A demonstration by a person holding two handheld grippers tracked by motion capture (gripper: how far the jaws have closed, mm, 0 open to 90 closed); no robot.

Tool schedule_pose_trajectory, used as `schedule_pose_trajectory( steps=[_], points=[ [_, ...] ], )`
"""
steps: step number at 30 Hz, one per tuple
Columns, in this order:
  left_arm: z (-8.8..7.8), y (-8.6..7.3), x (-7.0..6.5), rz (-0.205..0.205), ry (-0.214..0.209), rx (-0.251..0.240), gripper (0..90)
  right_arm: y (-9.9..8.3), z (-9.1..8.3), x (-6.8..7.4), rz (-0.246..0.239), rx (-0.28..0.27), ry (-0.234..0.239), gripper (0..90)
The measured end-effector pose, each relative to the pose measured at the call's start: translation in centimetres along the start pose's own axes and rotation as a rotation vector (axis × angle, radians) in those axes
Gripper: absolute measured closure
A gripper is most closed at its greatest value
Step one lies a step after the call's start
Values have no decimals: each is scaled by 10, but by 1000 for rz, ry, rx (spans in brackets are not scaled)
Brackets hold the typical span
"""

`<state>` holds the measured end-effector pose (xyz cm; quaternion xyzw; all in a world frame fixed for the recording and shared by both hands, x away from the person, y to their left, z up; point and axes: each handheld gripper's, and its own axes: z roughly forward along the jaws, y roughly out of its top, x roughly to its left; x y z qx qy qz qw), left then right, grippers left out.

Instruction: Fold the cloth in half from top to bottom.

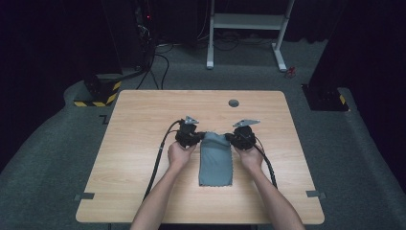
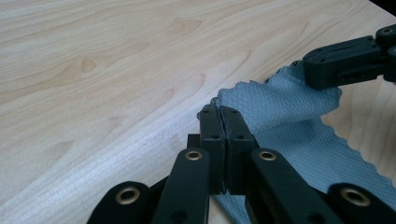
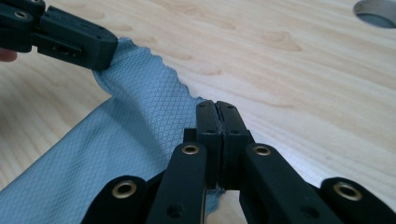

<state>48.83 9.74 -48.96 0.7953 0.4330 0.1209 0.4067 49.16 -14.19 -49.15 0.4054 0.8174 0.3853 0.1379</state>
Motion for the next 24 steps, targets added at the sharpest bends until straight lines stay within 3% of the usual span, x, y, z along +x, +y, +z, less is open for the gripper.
schedule_pose_trajectory(
  steps=[11, 16, 20, 24],
  points=[
    [-4, -20, -7, 6, -31, 8, 886, -13, -6, 6, -15, 5, 38, 892],
    [-7, -31, -9, -15, -56, -13, 887, -21, -7, 9, -24, 12, 42, 892],
    [-9, -34, -9, -29, -62, -15, 887, -27, -8, 11, -7, 13, 57, 892],
    [-11, -35, -11, -12, -61, -16, 887, -30, -10, 11, -10, 4, 68, 893]
  ],
)
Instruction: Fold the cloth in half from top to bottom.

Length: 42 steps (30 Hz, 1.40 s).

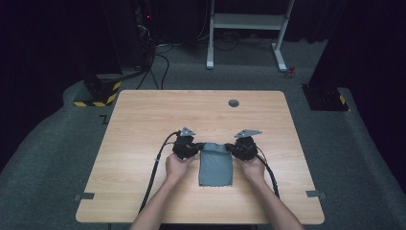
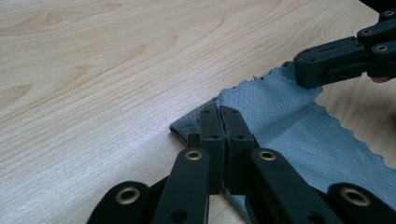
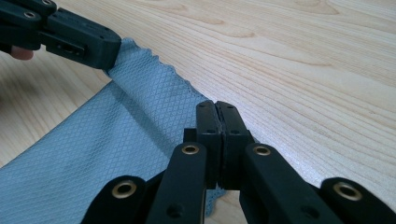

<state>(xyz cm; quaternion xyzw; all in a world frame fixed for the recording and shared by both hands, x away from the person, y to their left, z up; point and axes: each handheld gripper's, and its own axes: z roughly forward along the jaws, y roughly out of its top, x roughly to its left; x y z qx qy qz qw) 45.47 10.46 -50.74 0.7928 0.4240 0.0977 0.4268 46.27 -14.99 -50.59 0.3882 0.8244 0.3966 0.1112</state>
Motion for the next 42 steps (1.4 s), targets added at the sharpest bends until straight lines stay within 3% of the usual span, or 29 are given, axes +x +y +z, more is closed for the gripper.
schedule_pose_trajectory(
  steps=[2, 7, 18, 28, 38, 42],
  points=[
    [0, -1, -2, 16, 5, 6, 887, -1, -1, 0, 4, -3, 3, 893],
    [0, -5, -3, 9, -1, 1, 886, -2, -3, 1, 7, -4, 9, 892],
    [-5, -7, -11, 65, 18, 7, 886, -7, -5, 5, -15, 1, 9, 892],
    [-9, -15, -13, 32, 7, -13, 886, -8, -10, 11, -50, 0, 10, 892],
    [-14, -17, -18, 73, 18, -16, 886, -12, -15, 13, -48, -11, 22, 892],
    [-12, -17, -19, 67, 26, -17, 886, -13, -16, 15, -48, -15, 23, 892]
  ],
)
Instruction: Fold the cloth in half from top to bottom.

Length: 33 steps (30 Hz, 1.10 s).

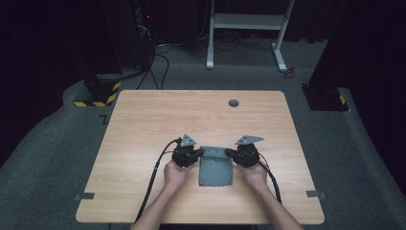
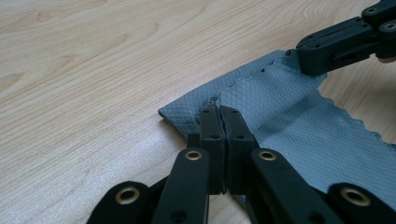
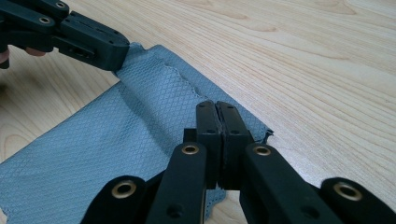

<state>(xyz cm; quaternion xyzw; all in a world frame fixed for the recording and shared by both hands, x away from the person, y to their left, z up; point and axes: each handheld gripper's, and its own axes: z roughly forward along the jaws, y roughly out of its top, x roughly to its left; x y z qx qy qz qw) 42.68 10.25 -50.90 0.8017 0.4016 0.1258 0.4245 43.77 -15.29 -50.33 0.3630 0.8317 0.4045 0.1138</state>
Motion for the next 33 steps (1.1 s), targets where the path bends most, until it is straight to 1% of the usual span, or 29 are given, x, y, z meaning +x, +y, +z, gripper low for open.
schedule_pose_trajectory(
  steps=[2, 4, 5, 6, 12, 15, 17, 19, 20, 22, 23, 26, 28, 31, 32, 33],
  points=[
    [0, 0, -1, -4, -6, -3, 886, 0, 0, 0, -4, 0, 0, 892],
    [-2, -1, -1, 4, -6, -5, 886, -1, -1, -1, 0, -6, 2, 892],
    [-2, -1, -3, -2, -12, -8, 886, -2, -2, -1, 1, -4, 3, 892],
    [-4, -1, -4, 8, -10, -9, 886, -2, -2, 0, 1, -4, 3, 892],
    [-7, -3, -7, 21, -13, -9, 886, -4, -6, 3, -9, -10, 11, 892],
    [-8, -4, -8, 17, -17, -12, 886, -6, -7, 4, -10, -11, 16, 892],
    [-9, -5, -9, 24, -16, -11, 885, -7, -8, 4, -2, -11, 17, 891],
    [-9, -6, -10, 18, -15, -12, 886, -9, -9, 4, -5, -18, 24, 891],
    [-9, -6, -11, 17, -15, -12, 886, -9, -10, 5, 8, -18, 27, 891],
    [-9, -7, -11, 23, -15, -11, 886, -10, -11, 5, 4, -21, 29, 891],
    [-9, -8, -11, 16, -18, -15, 885, -11, -11, 5, 3, -25, 29, 891],
    [-11, -9, -12, 22, -19, -16, 886, -13, -11, 6, -1, -26, 31, 891],
    [-11, -9, -13, 17, -24, -17, 886, -14, -12, 6, 4, -26, 34, 891],
    [-11, -10, -14, 21, -27, -17, 885, -16, -13, 7, 10, -26, 35, 891],
    [-11, -12, -16, 18, -31, -17, 886, -16, -13, 6, 4, -29, 36, 891],
    [-11, -12, -16, 26, -30, -17, 885, -17, -14, 7, 10, -29, 37, 891]
  ],
)
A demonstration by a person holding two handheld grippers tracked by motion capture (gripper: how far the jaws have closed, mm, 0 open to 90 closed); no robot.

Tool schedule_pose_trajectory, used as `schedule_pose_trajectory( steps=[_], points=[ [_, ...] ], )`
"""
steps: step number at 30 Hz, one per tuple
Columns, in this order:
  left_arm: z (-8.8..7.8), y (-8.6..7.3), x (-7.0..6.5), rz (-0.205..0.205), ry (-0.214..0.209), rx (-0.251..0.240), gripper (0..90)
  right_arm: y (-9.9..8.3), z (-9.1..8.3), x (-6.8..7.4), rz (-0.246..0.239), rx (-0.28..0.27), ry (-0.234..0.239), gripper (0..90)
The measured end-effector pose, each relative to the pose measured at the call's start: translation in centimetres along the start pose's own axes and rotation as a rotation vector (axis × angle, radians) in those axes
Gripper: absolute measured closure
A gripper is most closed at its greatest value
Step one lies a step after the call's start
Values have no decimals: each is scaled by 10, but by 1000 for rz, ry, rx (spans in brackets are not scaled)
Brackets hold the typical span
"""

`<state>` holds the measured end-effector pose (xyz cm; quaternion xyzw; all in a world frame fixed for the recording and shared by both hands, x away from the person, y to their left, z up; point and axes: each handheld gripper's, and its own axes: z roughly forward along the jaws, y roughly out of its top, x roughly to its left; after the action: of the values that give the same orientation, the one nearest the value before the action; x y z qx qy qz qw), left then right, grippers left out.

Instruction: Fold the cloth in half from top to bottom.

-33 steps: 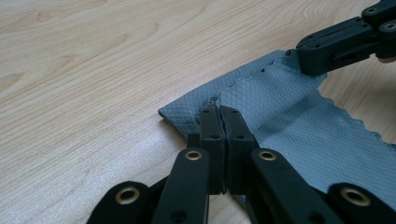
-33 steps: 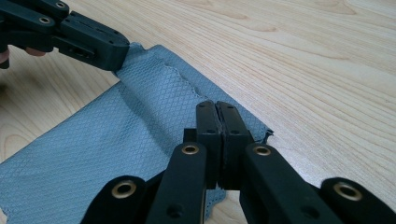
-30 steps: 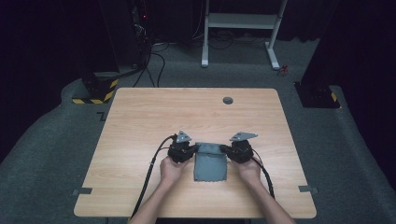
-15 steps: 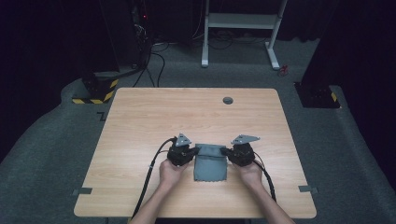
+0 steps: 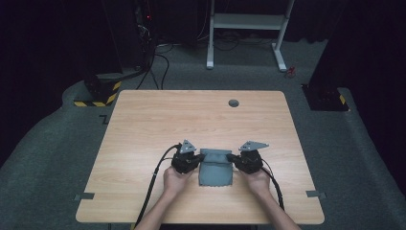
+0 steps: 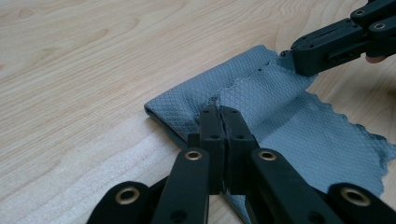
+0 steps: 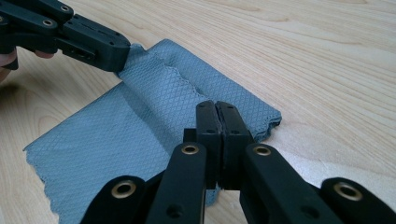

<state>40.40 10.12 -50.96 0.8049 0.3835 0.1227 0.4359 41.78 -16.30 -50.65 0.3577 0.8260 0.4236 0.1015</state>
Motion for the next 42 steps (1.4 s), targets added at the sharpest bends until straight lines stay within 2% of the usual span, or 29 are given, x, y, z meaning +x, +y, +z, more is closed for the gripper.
schedule_pose_trajectory(
  steps=[4, 14, 22, 25, 35, 42],
  points=[
    [1, -2, -3, -6, -9, 5, 885, -2, -2, 0, -5, 0, 1, 891],
    [0, -7, -6, 20, -12, 13, 885, -8, -5, 3, -8, -1, 8, 891],
    [-3, -11, -8, 10, -20, 1, 884, -11, -7, 7, -14, 0, 13, 891],
    [-4, -11, -9, 10, -21, 1, 884, -12, -8, 9, -31, -2, 8, 891],
    [-9, -14, -17, 55, -23, 12, 884, -18, -13, 14, -46, -3, 9, 891],
    [-13, -21, -22, 58, -32, 18, 882, -25, -16, 23, -71, 4, 13, 890]
  ],
)
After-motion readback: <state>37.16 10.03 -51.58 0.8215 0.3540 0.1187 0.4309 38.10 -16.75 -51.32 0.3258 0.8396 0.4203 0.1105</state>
